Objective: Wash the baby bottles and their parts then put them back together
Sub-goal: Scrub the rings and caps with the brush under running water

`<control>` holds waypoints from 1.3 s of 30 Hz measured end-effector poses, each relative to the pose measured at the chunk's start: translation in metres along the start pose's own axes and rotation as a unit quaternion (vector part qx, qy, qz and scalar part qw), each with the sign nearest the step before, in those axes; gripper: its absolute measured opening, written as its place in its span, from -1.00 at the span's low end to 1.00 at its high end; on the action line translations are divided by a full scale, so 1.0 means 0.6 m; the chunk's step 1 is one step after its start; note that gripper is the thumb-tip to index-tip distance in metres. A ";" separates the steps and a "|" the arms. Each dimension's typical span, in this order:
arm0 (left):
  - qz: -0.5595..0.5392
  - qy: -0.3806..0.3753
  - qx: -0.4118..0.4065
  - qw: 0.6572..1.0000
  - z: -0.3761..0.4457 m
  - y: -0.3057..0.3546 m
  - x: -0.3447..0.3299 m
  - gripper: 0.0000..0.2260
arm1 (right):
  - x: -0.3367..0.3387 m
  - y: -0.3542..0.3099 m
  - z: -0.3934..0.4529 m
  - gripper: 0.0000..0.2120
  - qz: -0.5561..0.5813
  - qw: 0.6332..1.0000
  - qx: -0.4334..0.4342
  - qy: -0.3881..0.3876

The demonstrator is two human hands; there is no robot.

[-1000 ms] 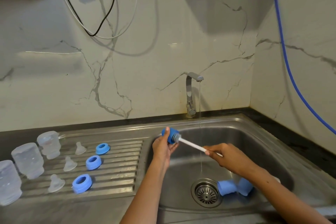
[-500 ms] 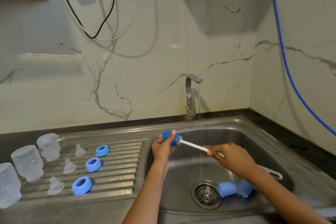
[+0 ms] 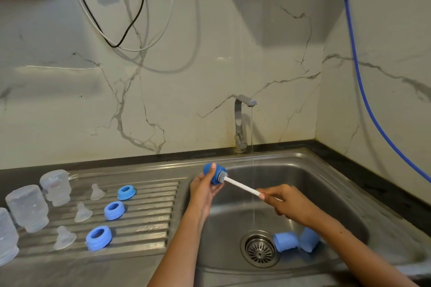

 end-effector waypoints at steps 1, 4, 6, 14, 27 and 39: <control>0.047 0.026 -0.018 0.998 -0.001 0.001 0.001 -0.64 | 0.007 0.001 0.000 -0.74 -0.084 0.996 0.003 0.012; 0.091 0.069 -0.049 0.992 -0.004 0.004 0.002 -0.57 | 0.020 -0.002 -0.001 -0.71 -0.226 0.973 0.006 0.038; 0.095 0.052 -0.040 0.993 -0.001 0.003 0.003 -0.60 | 0.006 -0.010 0.000 -0.71 -0.176 0.984 0.029 0.010; -0.068 -0.017 0.030 0.997 -0.004 0.001 -0.001 -0.70 | -0.008 -0.004 -0.002 -0.77 0.067 0.998 0.012 -0.019; -0.060 -0.029 0.075 0.995 -0.006 -0.016 0.000 -0.67 | 0.004 -0.006 -0.004 -0.71 -0.026 0.999 0.045 -0.008; -0.049 -0.017 0.070 0.996 -0.010 -0.008 0.000 -0.70 | 0.001 -0.026 -0.011 -0.68 -0.058 0.997 0.048 0.015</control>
Point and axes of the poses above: each hand's wrist, its own z-axis towards the middle knuckle, its own x-axis out of the back of the hand, y = z × x, the point moved 8 cm from there along z, towards the middle knuckle, and after that the axes turned 3 degrees about x, right-handed, at the moved point
